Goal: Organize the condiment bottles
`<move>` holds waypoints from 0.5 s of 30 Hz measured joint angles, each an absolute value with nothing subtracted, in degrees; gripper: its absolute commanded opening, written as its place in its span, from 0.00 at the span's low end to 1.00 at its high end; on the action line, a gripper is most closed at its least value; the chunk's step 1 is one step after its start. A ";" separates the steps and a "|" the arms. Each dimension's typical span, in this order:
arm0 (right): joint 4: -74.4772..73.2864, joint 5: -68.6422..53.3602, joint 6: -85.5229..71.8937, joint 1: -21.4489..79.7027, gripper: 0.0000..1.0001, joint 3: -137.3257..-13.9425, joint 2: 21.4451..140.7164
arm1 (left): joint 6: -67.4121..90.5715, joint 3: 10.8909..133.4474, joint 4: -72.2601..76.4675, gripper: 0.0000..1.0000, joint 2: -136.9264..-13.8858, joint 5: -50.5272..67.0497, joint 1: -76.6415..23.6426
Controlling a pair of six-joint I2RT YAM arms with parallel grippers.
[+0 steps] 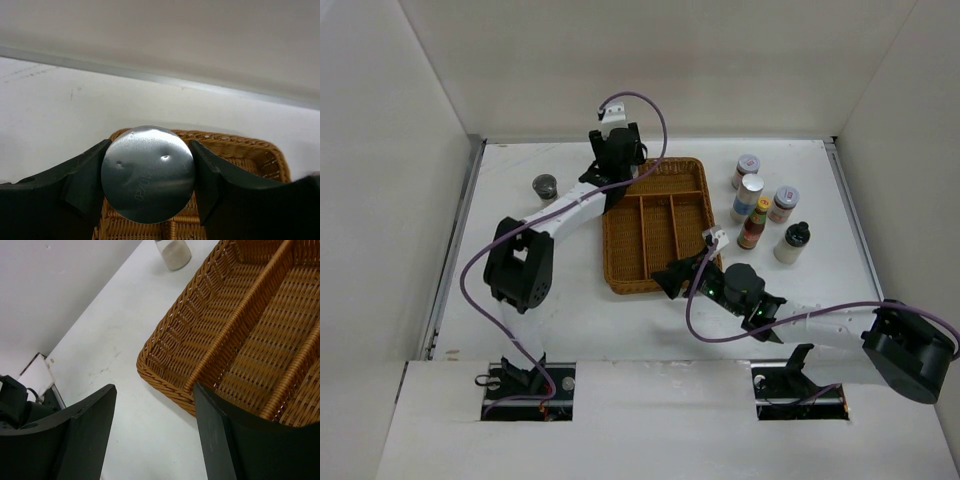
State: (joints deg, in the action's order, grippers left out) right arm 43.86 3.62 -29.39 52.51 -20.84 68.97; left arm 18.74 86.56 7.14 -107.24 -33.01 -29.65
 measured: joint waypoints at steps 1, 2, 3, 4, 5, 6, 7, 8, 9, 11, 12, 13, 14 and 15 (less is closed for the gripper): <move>43.86 3.60 -29.45 52.51 0.71 -20.84 68.97 | 18.74 86.83 7.11 0.39 -108.75 -32.77 -29.65; 43.83 3.60 -29.45 52.51 0.71 -20.84 68.97 | 18.74 86.87 6.98 0.39 -110.06 -32.64 -29.65; 43.88 3.60 -29.54 52.51 0.71 -20.84 68.97 | 18.72 86.87 6.59 0.40 -111.24 -32.60 -29.65; 43.92 3.60 -29.63 52.51 0.71 -20.84 68.97 | 18.70 86.87 6.09 0.40 -112.25 -32.53 -29.65; 43.92 3.60 -29.78 52.51 0.71 -20.84 68.97 | 18.70 86.87 5.56 0.41 -113.08 -32.47 -29.65; 43.92 3.60 -29.85 52.51 0.72 -20.84 68.97 | 18.68 86.87 5.19 0.43 -113.71 -32.42 -29.65; 43.90 3.60 -29.87 52.51 0.73 -20.84 68.97 | 18.68 86.87 4.89 0.46 -114.17 -32.32 -29.67; 43.90 3.60 -29.87 52.51 0.73 -20.84 68.95 | 18.68 86.87 4.69 0.49 -114.54 -32.32 -29.67; 43.90 3.62 -29.87 52.51 0.73 -20.84 68.93 | 18.65 86.87 4.64 0.54 -114.74 -32.32 -29.69; 43.90 3.60 -29.89 52.49 0.73 -20.84 68.93 | 18.68 86.85 4.67 0.68 -114.89 -32.34 -29.76; 43.88 3.60 -29.89 52.49 0.75 -20.84 68.95 | 18.50 86.85 4.91 0.76 -114.89 -32.36 -29.78; 43.88 3.62 -29.89 52.49 0.76 -20.84 68.93 | 18.61 86.85 5.52 0.81 -114.89 -32.42 -29.82; 43.86 3.62 -29.89 52.49 0.76 -20.84 68.93 | 18.61 86.85 6.44 0.85 -114.87 -32.53 -29.82; 43.88 3.62 -29.89 52.47 0.76 -20.84 68.93 | 18.63 86.85 7.20 0.88 -114.87 -32.64 -29.89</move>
State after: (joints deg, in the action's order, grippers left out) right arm 43.88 3.62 -29.89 52.47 -20.84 68.93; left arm 18.63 86.85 7.20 -114.87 -32.64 -29.89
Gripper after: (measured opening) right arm 0.754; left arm 0.832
